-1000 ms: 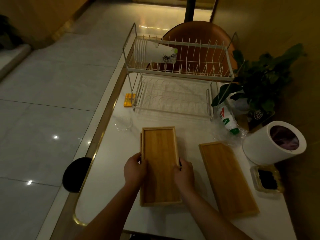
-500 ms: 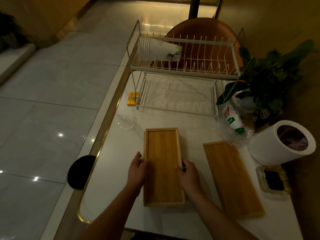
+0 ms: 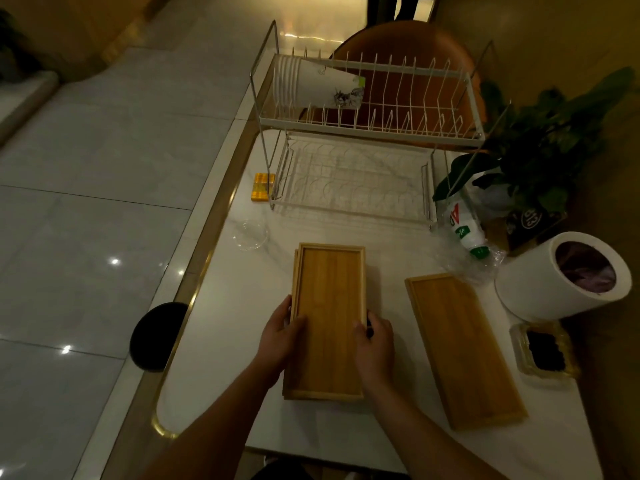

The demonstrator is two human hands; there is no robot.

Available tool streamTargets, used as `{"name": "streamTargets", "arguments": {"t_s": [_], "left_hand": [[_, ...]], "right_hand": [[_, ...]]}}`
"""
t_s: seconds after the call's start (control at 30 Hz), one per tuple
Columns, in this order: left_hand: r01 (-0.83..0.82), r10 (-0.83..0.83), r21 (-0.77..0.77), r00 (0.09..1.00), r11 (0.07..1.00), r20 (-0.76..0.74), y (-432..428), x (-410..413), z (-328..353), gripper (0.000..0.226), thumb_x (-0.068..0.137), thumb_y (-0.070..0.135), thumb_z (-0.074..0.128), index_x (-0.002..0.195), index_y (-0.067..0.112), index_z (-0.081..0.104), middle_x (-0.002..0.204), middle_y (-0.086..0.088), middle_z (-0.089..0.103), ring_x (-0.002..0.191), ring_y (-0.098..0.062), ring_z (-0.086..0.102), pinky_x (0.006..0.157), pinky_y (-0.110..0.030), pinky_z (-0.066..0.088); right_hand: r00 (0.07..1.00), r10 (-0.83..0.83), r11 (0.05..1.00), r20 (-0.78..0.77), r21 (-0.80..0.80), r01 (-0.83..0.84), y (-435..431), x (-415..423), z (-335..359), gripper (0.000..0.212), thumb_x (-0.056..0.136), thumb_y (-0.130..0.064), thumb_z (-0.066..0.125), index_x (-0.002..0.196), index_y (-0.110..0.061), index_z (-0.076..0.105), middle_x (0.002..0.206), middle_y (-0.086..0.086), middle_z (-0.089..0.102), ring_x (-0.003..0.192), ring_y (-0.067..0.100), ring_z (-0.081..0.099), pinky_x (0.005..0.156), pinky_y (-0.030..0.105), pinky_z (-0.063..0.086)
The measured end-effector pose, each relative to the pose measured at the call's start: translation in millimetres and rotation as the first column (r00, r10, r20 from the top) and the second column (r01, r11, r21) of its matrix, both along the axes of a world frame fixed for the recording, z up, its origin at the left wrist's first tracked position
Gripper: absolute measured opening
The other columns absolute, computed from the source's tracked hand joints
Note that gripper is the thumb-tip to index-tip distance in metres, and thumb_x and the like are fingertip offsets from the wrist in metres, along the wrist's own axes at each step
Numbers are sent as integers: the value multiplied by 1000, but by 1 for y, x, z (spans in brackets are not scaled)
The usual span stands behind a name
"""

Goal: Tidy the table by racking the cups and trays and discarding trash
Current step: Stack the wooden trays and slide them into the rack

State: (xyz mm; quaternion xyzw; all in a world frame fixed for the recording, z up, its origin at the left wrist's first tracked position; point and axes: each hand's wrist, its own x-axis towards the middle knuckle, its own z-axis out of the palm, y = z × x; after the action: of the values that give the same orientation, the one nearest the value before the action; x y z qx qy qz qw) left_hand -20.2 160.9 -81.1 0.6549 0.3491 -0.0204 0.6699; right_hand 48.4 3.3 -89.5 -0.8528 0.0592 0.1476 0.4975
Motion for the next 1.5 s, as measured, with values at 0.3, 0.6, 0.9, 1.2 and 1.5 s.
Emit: {"name": "streamTargets", "arguments": {"t_s": [0.3, 0.6, 0.9, 1.2, 1.5], "left_hand": [[9, -9, -7, 1000, 1000, 23, -3, 0, 6, 34, 99, 43, 53, 129, 55, 42, 120, 24, 57, 110, -10, 60, 85, -30, 53], [58, -58, 31, 998, 998, 9, 1, -2, 10, 29, 98, 48, 51, 120, 65, 42, 119, 28, 57, 104, -1, 61, 78, -22, 52], [81, -80, 54, 997, 995, -10, 0, -3, 14, 31, 96, 49, 55, 125, 60, 45, 124, 22, 59, 116, -14, 60, 81, -29, 55], [242, -219, 808, 965, 537, -143, -25, -13, 30, 57, 88, 26, 73, 139, 10, 54, 139, -18, 53, 124, -37, 52, 100, -51, 48], [511, -418, 825, 822, 242, -387, -65, -1, 27, 52, 93, 44, 60, 140, 22, 55, 149, -12, 45, 137, -36, 42, 111, -53, 39]], "right_hand": [[998, 13, 1000, 53, -16, -12, -1, -4, -2, 34, 97, -22, 55, 129, -11, 58, 117, 6, 55, 103, 21, 56, 85, 36, 50], [973, 204, 967, 108, -176, -183, -7, 2, -5, 40, 97, -32, 53, 132, -14, 54, 124, 4, 52, 112, 22, 52, 91, 40, 49], [982, 182, 982, -43, -36, -184, -18, 7, -2, 48, 96, -41, 51, 139, -19, 48, 128, 5, 55, 106, 14, 56, 80, 29, 50], [992, -64, 939, 105, -330, 95, -153, 29, 26, 35, 94, -14, 58, 128, -6, 57, 126, 17, 59, 114, 35, 55, 85, 36, 45], [990, 115, 617, -86, -775, -139, -239, 41, 11, 29, 95, -14, 46, 121, -5, 55, 131, 17, 52, 110, 32, 55, 86, 40, 50]]}}
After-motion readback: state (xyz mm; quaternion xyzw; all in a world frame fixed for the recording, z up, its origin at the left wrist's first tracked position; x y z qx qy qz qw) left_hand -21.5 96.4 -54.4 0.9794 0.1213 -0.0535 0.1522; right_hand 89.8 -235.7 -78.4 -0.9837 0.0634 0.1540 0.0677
